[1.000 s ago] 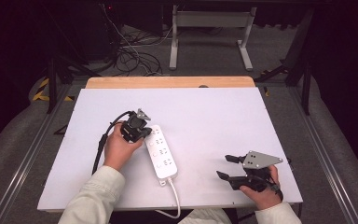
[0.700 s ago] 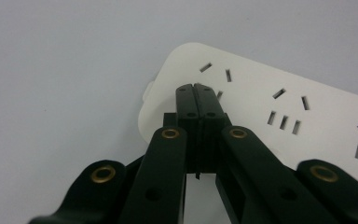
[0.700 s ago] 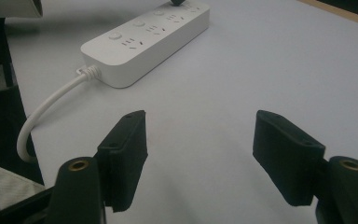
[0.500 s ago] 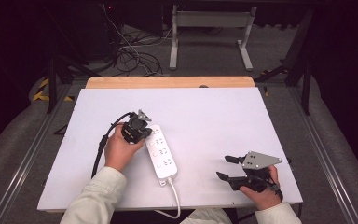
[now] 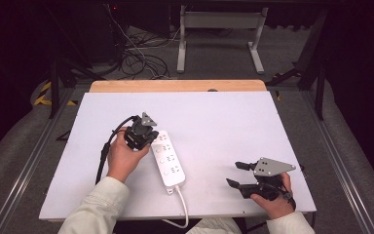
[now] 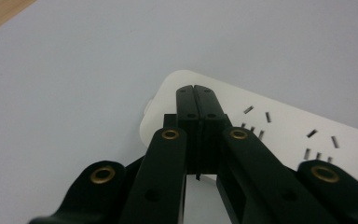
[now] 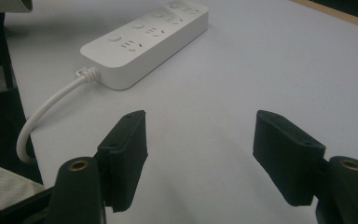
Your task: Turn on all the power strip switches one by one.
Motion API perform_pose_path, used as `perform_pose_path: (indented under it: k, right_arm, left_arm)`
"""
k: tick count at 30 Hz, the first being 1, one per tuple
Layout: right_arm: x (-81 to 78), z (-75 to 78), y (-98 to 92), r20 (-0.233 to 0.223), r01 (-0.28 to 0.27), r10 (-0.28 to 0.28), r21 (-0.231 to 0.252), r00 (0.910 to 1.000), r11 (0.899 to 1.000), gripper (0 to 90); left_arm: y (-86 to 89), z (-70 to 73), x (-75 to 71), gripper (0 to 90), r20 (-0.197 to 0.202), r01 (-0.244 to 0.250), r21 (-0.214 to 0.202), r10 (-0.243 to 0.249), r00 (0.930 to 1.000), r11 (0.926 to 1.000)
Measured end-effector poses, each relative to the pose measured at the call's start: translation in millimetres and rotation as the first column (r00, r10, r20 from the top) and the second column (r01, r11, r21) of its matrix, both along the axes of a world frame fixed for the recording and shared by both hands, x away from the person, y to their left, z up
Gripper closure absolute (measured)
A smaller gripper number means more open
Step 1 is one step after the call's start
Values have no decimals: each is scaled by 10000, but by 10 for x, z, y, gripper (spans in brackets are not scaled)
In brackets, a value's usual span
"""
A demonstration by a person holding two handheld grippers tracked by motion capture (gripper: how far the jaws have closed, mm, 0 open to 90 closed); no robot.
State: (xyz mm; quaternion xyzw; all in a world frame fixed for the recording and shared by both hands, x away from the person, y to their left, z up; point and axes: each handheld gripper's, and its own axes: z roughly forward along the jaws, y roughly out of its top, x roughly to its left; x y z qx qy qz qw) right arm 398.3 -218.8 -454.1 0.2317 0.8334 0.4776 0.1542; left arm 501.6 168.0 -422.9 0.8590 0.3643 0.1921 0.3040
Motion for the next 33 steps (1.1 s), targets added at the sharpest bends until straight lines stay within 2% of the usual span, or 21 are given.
perform_pose_path:
  k: [2, 3, 5, 7, 11, 13, 15, 18, 20, 23, 28, 29, 30, 31, 32, 33]
  right_arm:
    - [-3, 5, -5, 30, 8, -9, 15, 10000, 10000, 359]
    - [-6, 7, -16, 30, 54, -54, 56, 10000, 10000, 359]
    - [-4, 7, -22, 31, 71, -71, 74, 10000, 9999, 359]
    - [1, 8, -26, 25, 97, -97, 81, 9999, 9999, 358]
    - [-12, 17, -23, 109, 119, -120, 72, 9999, 9999, 353]
    - [-11, 21, -23, 129, 184, -186, 112, 9997, 9998, 345]
    - [-12, 22, -21, 167, 221, -222, 101, 9996, 9997, 342]
    - [-10, 23, -21, 181, 252, -254, 103, 9995, 9996, 339]
    - [-10, 24, -23, 202, 284, -286, 126, 9994, 9995, 337]
    - [-12, 26, -28, 204, 302, -305, 146, 9993, 9994, 336]
    - [-18, 29, -30, 232, 288, -292, 143, 9993, 9995, 335]
    - [-18, 30, -34, 247, 302, -306, 150, 9992, 9994, 335]
    - [-15, 29, -37, 257, 311, -315, 156, 9992, 9994, 335]
    - [-12, 28, -39, 255, 320, -324, 153, 9992, 9994, 335]
    - [-11, 26, -40, 247, 328, -332, 149, 9991, 9993, 335]
    - [-8, 23, -39, 239, 337, -340, 129, 9991, 9993, 335]
  left_arm:
    - [18, 47, -44, 896, 128, 167, -257, -164, 9998, 9995]
    - [31, 79, -74, 686, 284, 157, -456, -144, 9995, 9988]
    - [74, 152, -156, 693, 544, 386, -867, -340, 9979, 9955]
    - [121, 230, -272, 658, 910, 689, -1192, -582, 9941, 9905]
    - [239, 341, -515, 523, 1705, 1250, -1610, -971, 9806, 9790]
    - [302, 361, -628, 444, 2069, 1359, -1737, -988, 9734, 9754]
    - [378, 362, -724, 392, 2196, 1360, -1963, -917, 9713, 9711]
    - [499, 303, -864, 330, 2535, 1385, -2232, -797, 9640, 9649]
    - [574, 242, -951, 298, 2664, 1325, -2263, -695, 9614, 9650]
    - [698, 110, -1068, 288, 2749, 1198, -2613, -451, 9604, 9578]
    - [878, -166, -1299, 255, 3077, 1106, -2676, -239, 9512, 9572]
    - [917, -224, -1340, 254, 3144, 1097, -2606, -232, 9490, 9592]
    - [955, -276, -1367, 253, 3291, 1080, -2479, -212, 9441, 9628]
    - [981, -310, -1381, 252, 3236, 1050, -2504, -190, 9460, 9624]
    - [1032, -347, -1383, 252, 3072, 998, -2776, -101, 9516, 9555]
    - [1065, -365, -1378, 248, 2887, 987, -3138, -41, 9574, 9443]
